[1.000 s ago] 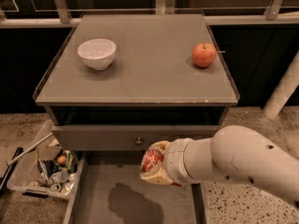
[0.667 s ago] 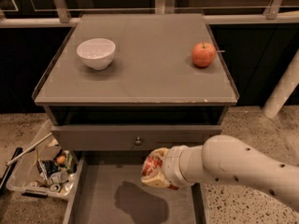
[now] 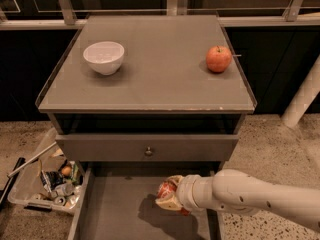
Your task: Place coke can into middle drawer
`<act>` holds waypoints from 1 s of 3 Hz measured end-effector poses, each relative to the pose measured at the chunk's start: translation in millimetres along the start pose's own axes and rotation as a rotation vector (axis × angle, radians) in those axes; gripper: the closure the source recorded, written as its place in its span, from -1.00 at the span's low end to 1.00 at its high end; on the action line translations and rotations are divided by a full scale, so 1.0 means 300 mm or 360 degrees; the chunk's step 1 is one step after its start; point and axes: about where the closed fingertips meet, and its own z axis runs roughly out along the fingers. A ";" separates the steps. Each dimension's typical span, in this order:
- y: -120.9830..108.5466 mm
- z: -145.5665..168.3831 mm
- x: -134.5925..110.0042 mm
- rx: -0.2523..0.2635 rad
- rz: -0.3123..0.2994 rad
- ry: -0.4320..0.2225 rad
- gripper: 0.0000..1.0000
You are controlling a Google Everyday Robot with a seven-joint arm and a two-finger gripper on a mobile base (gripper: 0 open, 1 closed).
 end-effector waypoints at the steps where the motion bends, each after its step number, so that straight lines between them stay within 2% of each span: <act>1: 0.000 0.001 0.000 0.0000 0.0000 0.0000 1.00; 3: -0.051 0.140 0.034 -0.0009 0.0006 -0.0003 1.00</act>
Offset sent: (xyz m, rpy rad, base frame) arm 0.0210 0.0123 -0.0312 0.0133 0.0101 0.0149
